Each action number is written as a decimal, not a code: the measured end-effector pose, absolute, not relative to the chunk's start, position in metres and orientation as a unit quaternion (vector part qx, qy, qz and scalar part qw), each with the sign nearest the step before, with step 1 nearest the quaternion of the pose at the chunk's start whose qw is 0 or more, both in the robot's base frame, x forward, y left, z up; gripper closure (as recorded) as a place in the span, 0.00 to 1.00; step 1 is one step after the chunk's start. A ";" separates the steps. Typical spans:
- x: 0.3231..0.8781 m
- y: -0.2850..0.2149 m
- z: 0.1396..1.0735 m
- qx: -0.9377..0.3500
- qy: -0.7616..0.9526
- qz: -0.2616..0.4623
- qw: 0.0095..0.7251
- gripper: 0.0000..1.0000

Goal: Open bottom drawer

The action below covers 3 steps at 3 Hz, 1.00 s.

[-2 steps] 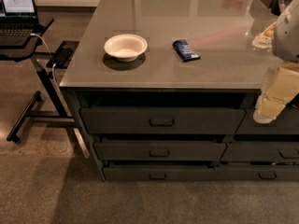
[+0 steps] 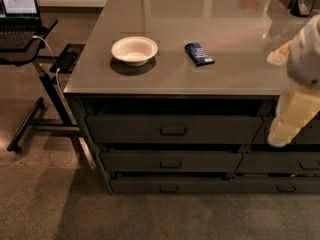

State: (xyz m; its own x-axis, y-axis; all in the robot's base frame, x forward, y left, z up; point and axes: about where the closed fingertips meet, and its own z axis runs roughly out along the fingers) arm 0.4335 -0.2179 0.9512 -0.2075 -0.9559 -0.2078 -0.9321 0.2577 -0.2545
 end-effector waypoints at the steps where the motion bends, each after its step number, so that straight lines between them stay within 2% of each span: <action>1: 0.423 -0.227 0.893 -0.615 0.769 -0.021 0.175 0.00; 2: 0.400 -0.227 0.848 -0.624 0.753 -0.011 0.208 0.00; 3: 0.409 -0.228 0.793 -0.613 0.753 -0.012 0.240 0.00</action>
Offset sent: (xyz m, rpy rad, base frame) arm -0.0359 -0.0124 -0.1552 0.1730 -0.2453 0.0941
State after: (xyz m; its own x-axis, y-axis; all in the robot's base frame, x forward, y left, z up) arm 0.4088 -0.2280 0.7935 -0.1329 -0.9287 -0.3462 -0.9171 0.2477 -0.3123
